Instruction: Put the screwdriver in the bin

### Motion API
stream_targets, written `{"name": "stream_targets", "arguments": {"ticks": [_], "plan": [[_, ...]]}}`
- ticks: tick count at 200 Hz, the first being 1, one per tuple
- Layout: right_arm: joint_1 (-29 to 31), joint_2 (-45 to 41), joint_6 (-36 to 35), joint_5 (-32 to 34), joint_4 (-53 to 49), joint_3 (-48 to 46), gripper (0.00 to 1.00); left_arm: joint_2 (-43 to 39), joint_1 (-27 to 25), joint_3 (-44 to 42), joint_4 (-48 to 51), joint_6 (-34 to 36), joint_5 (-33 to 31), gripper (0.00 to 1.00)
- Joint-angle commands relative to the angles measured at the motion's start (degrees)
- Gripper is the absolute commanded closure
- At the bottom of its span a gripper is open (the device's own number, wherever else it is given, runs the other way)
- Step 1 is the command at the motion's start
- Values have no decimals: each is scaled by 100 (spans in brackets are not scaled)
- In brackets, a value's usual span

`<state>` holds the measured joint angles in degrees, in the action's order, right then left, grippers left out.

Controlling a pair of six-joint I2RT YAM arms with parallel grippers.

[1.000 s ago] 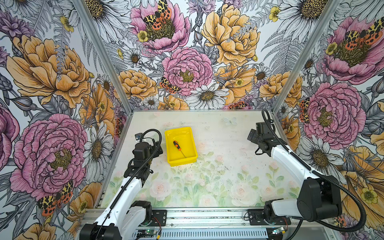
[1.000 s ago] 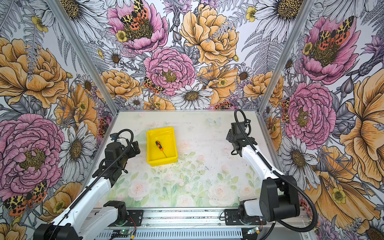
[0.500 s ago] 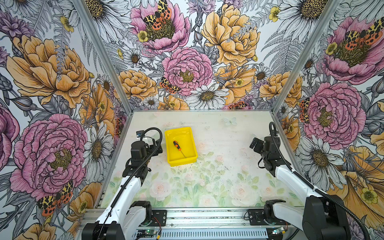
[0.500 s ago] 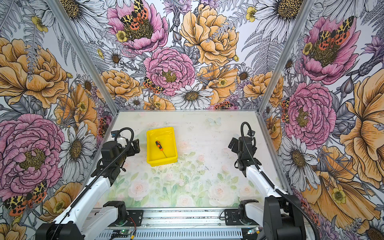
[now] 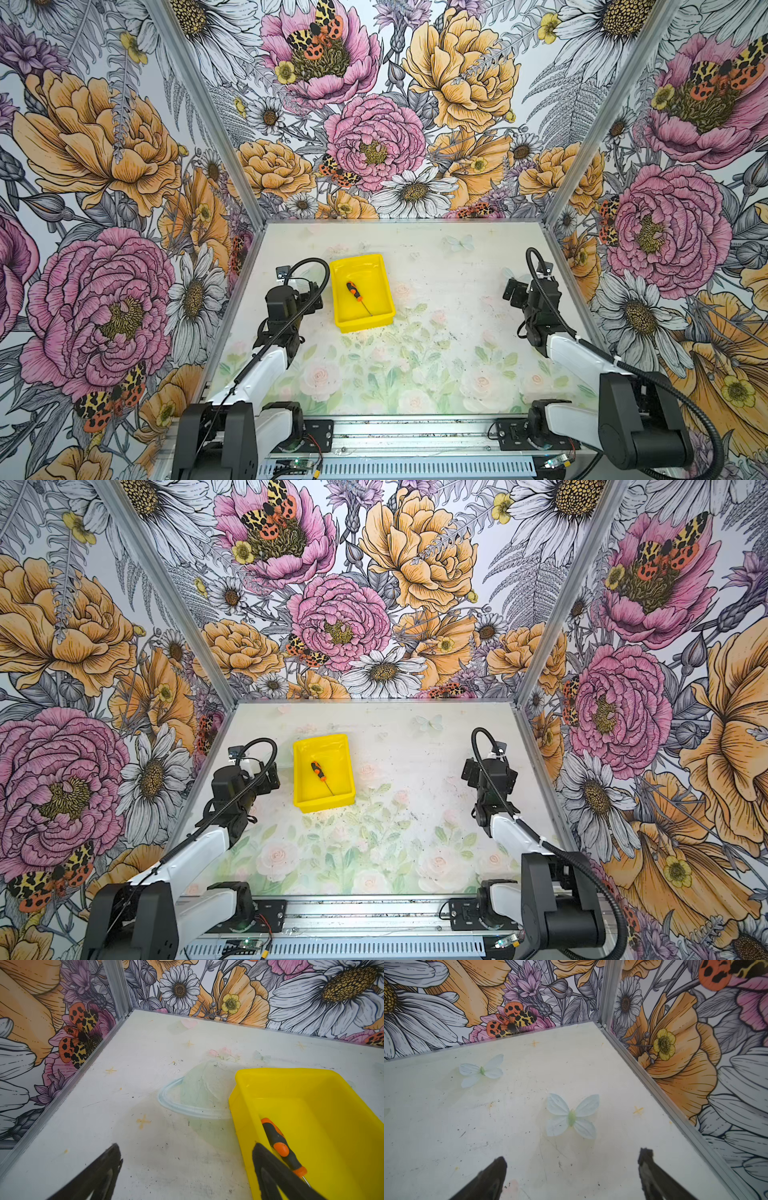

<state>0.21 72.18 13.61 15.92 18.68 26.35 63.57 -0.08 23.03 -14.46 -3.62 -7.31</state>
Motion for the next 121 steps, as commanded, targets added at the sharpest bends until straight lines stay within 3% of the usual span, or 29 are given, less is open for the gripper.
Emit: {"name": "stream_targets", "arguments": {"ticks": [1, 39, 107, 121], "plan": [[-117, 355, 48, 145, 663, -52, 0, 206, 77, -280, -1012, 101, -290, 1], [-245, 825, -88, -119, 1018, 204, 1, 616, 113, -338, -1814, 150, -377, 1], [-326, 1610, -777, -1422, 1082, 758, 0, 1631, 137, 140, -2485, 257, 29, 1], [-380, 1602, -750, -1580, 1083, 754, 0, 2195, 91, 2, -3395, 339, 129, 1]]}}
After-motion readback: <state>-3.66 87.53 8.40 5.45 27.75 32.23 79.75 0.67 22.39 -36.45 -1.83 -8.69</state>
